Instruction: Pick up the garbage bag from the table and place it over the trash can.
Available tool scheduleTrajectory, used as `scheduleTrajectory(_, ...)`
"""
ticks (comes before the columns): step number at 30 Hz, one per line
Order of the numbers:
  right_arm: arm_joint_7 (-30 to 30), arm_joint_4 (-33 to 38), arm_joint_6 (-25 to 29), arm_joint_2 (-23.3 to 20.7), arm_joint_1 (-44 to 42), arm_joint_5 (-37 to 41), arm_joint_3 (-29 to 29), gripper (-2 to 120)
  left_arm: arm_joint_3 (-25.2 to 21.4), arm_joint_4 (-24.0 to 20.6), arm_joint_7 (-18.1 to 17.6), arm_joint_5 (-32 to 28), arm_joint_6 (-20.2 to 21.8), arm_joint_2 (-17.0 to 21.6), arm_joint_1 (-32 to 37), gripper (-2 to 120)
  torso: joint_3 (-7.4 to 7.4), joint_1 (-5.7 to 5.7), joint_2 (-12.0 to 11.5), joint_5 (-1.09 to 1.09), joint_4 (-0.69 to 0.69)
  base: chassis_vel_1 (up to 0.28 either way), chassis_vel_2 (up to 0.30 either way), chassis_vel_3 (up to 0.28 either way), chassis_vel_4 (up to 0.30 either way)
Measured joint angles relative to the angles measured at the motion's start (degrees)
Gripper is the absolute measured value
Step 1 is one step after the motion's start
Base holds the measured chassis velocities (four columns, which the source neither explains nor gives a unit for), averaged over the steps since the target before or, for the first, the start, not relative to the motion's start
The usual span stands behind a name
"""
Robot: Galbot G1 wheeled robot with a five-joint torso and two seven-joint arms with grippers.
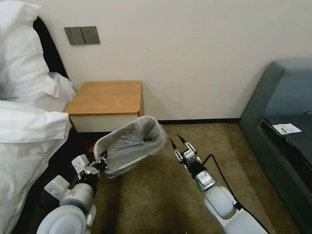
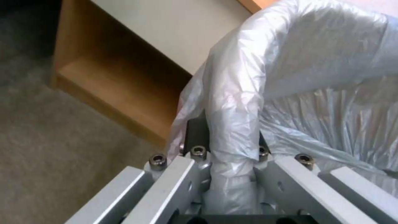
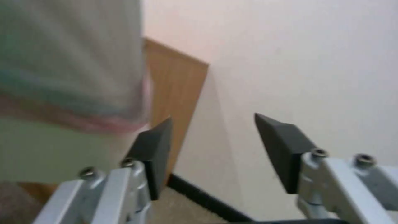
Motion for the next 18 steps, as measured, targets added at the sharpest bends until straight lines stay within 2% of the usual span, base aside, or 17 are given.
scheduleTrajectory(1,0.00,0.00,0.00,0.00,0.00,0.00,0.00,56,0.00,0.00,0.00,0.00,0.00,0.00,0.00,4,0.00,0.00,0.00,0.00,0.00,0.000,0.000,0.000,0.000)
scheduleTrajectory(3,1.42,2.69,1.14,0.46,-0.94,-0.20,2.10,68,0.41,0.92,-0.01,3.84,0.24,0.10,-0.20,4,0.00,0.00,0.00,0.00,0.00,0.000,0.000,0.000,0.000)
scheduleTrajectory(4,1.42,2.69,1.14,0.46,-0.94,-0.20,2.10,68,0.41,0.92,-0.01,3.84,0.24,0.10,-0.20,4,0.00,0.00,0.00,0.00,0.00,0.000,0.000,0.000,0.000)
scheduleTrajectory(6,3.04,6.98,1.41,0.28,-0.80,0.00,2.94,80,1.42,2.08,0.93,9.67,0.23,0.56,-0.14,4,0.00,0.00,0.00,-0.01,0.00,0.000,0.000,0.000,0.000)
scheduleTrajectory(7,3.04,6.98,1.41,0.28,-0.80,0.00,2.94,80,1.42,2.08,0.93,9.67,0.23,0.56,-0.14,4,0.00,0.00,0.00,-0.01,0.00,0.000,0.000,0.000,0.000)
scheduleTrajectory(9,2.74,11.23,1.25,-1.48,0.34,0.29,2.34,88,2.80,3.48,2.33,16.38,-0.29,1.30,-0.23,4,0.00,0.00,0.00,-0.02,0.01,0.000,0.000,0.000,0.000)
scheduleTrajectory(10,2.74,11.23,1.25,-1.48,0.34,0.29,2.34,88,2.80,3.48,2.33,16.38,-0.29,1.30,-0.23,4,0.00,0.00,0.00,-0.02,0.01,0.000,0.000,0.000,0.000)
scheduleTrajectory(13,-1.93,14.69,0.66,-6.44,2.25,-0.12,-0.81,75,5.62,6.51,5.28,29.97,-3.32,2.44,-0.46,4,0.00,0.00,0.00,-0.01,0.01,0.000,0.000,0.000,0.000)
scheduleTrajectory(14,-1.93,14.69,0.66,-6.44,2.25,-0.12,-0.81,75,5.62,6.51,5.28,29.97,-3.32,2.44,-0.46,4,0.00,0.00,0.00,-0.01,0.01,0.000,0.000,0.000,0.000)
scheduleTrajectory(16,-4.54,15.29,-0.73,-10.40,3.82,-0.40,-3.98,64,7.40,8.09,6.62,36.70,-4.78,3.08,-0.61,4,0.00,0.00,0.00,0.01,0.01,0.000,0.000,0.000,0.000)
scheduleTrajectory(18,-5.66,15.34,-1.53,-11.82,4.64,-0.43,-5.27,60,8.09,8.55,6.95,38.25,-5.00,3.24,-0.77,4,0.00,0.00,0.00,0.00,0.01,0.000,0.000,0.000,0.000)
